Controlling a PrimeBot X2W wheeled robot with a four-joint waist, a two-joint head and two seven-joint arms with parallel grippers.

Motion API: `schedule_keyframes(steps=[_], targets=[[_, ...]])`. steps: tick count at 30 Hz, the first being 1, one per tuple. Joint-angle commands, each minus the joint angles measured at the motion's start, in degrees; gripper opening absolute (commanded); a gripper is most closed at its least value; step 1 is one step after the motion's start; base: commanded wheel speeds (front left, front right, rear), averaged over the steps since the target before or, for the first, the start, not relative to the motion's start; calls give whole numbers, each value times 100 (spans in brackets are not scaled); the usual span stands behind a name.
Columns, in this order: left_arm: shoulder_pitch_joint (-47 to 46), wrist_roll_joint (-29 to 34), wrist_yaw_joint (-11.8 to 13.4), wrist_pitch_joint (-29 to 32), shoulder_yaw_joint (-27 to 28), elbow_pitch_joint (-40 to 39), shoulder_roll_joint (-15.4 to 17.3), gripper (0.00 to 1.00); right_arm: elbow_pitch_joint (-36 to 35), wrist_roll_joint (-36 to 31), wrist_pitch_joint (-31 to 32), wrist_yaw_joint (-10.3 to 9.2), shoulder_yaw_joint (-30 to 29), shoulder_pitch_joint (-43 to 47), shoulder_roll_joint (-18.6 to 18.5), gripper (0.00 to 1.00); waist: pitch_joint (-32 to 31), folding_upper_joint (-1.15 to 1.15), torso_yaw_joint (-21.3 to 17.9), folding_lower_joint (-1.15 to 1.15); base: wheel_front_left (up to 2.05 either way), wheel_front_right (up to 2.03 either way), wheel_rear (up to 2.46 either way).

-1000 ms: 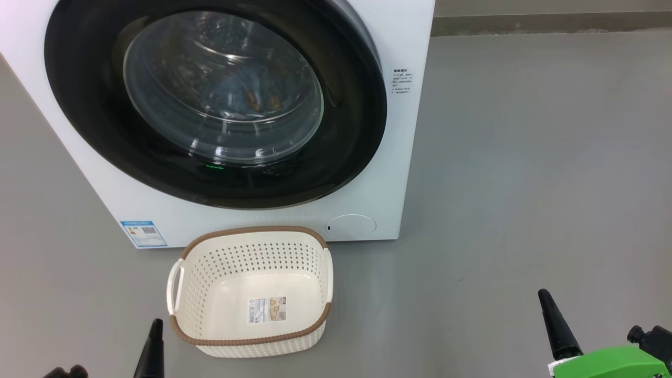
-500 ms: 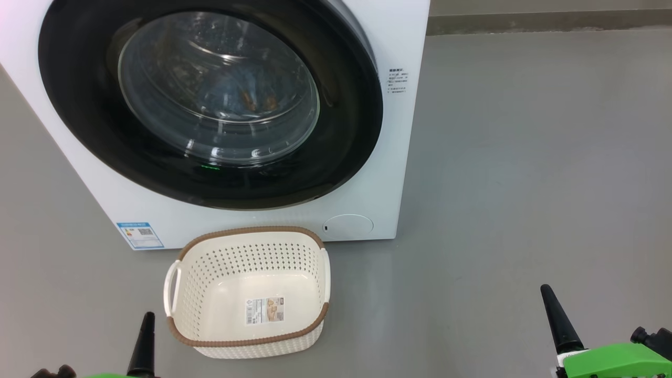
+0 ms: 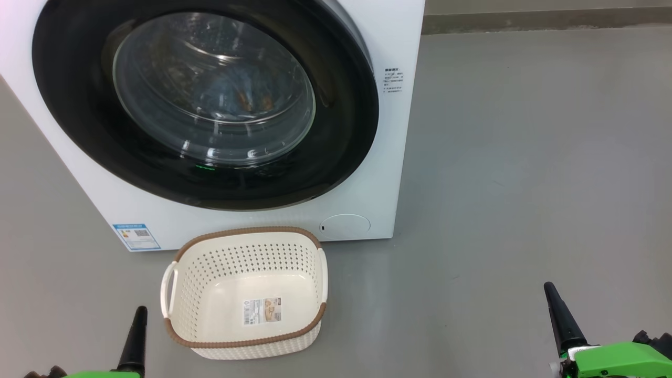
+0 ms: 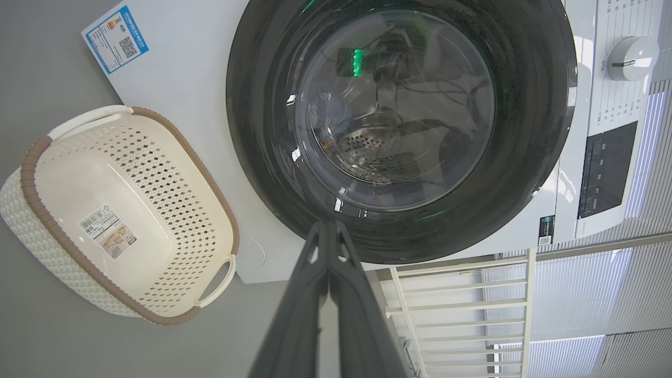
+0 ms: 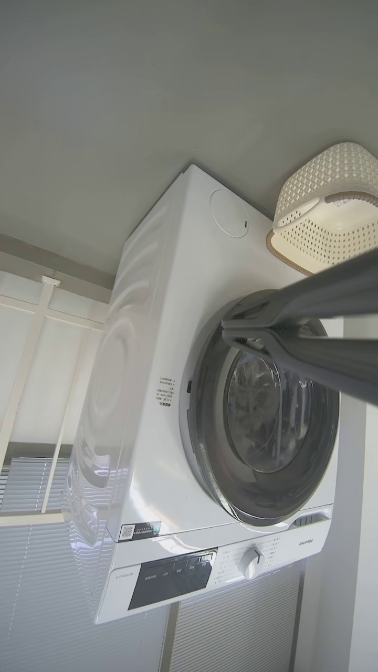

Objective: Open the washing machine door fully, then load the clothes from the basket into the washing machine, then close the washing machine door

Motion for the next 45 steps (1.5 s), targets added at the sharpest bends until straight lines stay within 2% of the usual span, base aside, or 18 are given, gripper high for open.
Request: schedule_keyframes(steps=[1, 21, 45], targets=[[-267, -230, -90, 54, 225, -89, 63, 0, -111, 280, 44, 9, 98, -318, -74, 0, 2, 0, -9, 0, 0, 0, 0], [-431, -1386, -228, 328, 518, 1, 33, 0, 54, 1498, 195, 9, 85, -485, -89, 0, 13, 0, -78, 0, 0, 0, 0], [-433, -1365, -229, 349, 544, 1, 15, 0, 54, 1498, 194, 9, 86, -485, -89, 0, 13, 0, -78, 0, 0, 0, 0]])
